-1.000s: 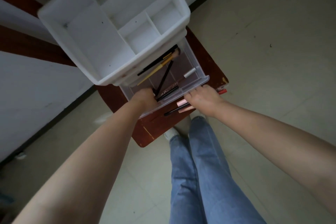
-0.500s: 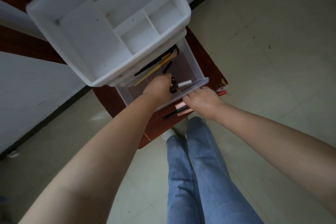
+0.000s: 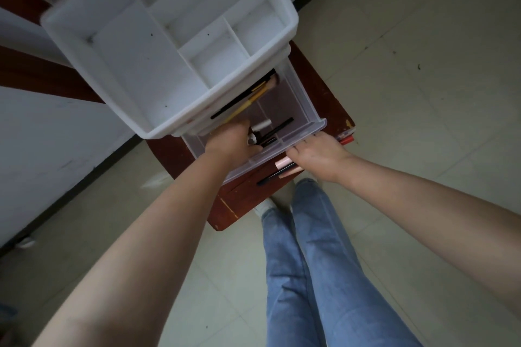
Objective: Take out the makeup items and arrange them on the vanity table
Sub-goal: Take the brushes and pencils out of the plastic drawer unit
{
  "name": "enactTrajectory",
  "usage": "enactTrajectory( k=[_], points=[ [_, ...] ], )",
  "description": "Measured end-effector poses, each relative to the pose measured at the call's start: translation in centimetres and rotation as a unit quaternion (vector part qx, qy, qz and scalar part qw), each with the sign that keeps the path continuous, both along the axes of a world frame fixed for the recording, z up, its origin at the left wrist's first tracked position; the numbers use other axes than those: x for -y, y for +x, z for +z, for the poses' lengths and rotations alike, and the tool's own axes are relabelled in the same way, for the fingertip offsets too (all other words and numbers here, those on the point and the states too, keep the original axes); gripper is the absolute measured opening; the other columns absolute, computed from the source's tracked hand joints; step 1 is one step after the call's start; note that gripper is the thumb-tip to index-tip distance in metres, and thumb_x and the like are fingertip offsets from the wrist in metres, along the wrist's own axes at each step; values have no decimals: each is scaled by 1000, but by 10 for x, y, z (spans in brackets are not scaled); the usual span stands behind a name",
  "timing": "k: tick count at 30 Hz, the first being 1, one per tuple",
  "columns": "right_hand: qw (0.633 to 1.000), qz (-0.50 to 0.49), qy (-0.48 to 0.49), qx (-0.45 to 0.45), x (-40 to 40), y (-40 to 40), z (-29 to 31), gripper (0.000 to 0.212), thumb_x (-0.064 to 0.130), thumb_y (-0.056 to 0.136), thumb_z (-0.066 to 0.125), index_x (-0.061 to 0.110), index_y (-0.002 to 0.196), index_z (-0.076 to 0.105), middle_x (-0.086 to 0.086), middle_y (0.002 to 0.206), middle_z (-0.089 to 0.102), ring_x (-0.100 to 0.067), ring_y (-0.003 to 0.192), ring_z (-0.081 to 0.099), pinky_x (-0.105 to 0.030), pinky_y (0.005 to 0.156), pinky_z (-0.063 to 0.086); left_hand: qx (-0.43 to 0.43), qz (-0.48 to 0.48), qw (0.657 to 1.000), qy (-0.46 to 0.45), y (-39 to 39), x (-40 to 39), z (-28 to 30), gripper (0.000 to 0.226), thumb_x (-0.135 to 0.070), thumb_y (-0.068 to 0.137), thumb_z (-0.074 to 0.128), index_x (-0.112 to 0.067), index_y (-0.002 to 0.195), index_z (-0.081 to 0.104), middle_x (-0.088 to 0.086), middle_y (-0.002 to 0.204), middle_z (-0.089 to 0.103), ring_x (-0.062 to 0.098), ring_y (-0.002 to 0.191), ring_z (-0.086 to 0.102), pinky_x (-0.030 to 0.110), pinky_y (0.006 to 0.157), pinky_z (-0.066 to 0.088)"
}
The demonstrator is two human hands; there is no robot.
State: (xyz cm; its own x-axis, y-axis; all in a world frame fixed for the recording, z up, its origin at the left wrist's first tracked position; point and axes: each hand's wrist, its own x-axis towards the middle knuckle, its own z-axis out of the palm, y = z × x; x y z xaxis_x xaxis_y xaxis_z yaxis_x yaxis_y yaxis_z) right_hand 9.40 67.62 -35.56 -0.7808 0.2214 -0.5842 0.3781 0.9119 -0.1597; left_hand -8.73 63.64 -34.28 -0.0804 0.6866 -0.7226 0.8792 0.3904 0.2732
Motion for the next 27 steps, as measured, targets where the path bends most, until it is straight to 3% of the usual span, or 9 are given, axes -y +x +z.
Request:
enactTrajectory(
  k=[4, 9, 13, 15, 18, 20, 23, 27],
  points=[
    [1000, 5, -2, -17, 0, 0, -2, 54, -10, 82, 45, -2, 133, 30, -19, 124, 53, -31, 112, 51, -40, 85, 45, 17, -57, 997, -39, -2, -3, 3, 46, -29, 85, 62, -9, 124, 48, 10, 117, 58, 24, 101, 54, 26, 71, 35],
    [1000, -5, 3, -28, 1, 1, -3, 53, -10, 82, 45, -3, 133, 33, -20, 123, 54, -33, 111, 52, -41, 85, 46, 83, -21, 990, -110, -3, -4, 3, 32, -17, 88, 56, -5, 117, 52, 14, 114, 58, 19, 89, 49, 27, 73, 34],
    [999, 10, 6, -38, -1, -2, 1, 53, -8, 81, 49, -5, 132, 34, -21, 120, 56, -31, 109, 54, -41, 85, 49, 87, -23, 992, -89, -5, 2, 7, 35, -13, 87, 56, -2, 120, 50, 15, 119, 56, 27, 107, 53, 24, 76, 34],
    [998, 8, 33, -48, -2, -2, 2, 56, -7, 73, 61, -7, 126, 42, -21, 112, 61, -30, 101, 60, -38, 77, 53, 71, -14, 996, -52, -1, 5, 8, 37, -10, 86, 57, -5, 121, 51, 15, 116, 58, 27, 104, 55, 25, 74, 37],
    [1000, 7, 4, -16, 0, -2, 2, 59, -8, 79, 49, -2, 135, 28, -20, 125, 51, -32, 112, 51, -41, 84, 46, -7, 31, 997, 63, 5, 1, 13, 28, -11, 86, 58, -6, 113, 55, 14, 110, 58, 28, 95, 56, 32, 71, 43],
    [1000, -1, -1, -17, -1, -3, 2, 61, -8, 80, 48, -1, 136, 25, -19, 128, 49, -32, 115, 49, -41, 85, 45, -70, 25, 988, 135, 10, -4, 12, 22, -5, 84, 59, -3, 106, 57, 15, 121, 49, 29, 104, 51, 35, 83, 45],
    [1000, -8, -7, -16, -1, -3, 4, 60, -8, 80, 48, 0, 136, 26, -19, 129, 48, -32, 116, 48, -41, 85, 44, -119, -22, 982, 143, 18, -5, 4, 16, -7, 85, 59, -6, 101, 58, 16, 140, 29, 34, 129, 29, 43, 112, 25],
    [1000, -14, 1, -17, -2, -3, 2, 59, -8, 81, 45, 0, 136, 26, -19, 131, 47, -34, 117, 47, -42, 85, 43, -120, 13, 988, 98, 15, -16, -8, 28, -8, 85, 59, -8, 112, 54, 15, 136, 33, 37, 126, 32, 46, 109, 29]
  ],
)
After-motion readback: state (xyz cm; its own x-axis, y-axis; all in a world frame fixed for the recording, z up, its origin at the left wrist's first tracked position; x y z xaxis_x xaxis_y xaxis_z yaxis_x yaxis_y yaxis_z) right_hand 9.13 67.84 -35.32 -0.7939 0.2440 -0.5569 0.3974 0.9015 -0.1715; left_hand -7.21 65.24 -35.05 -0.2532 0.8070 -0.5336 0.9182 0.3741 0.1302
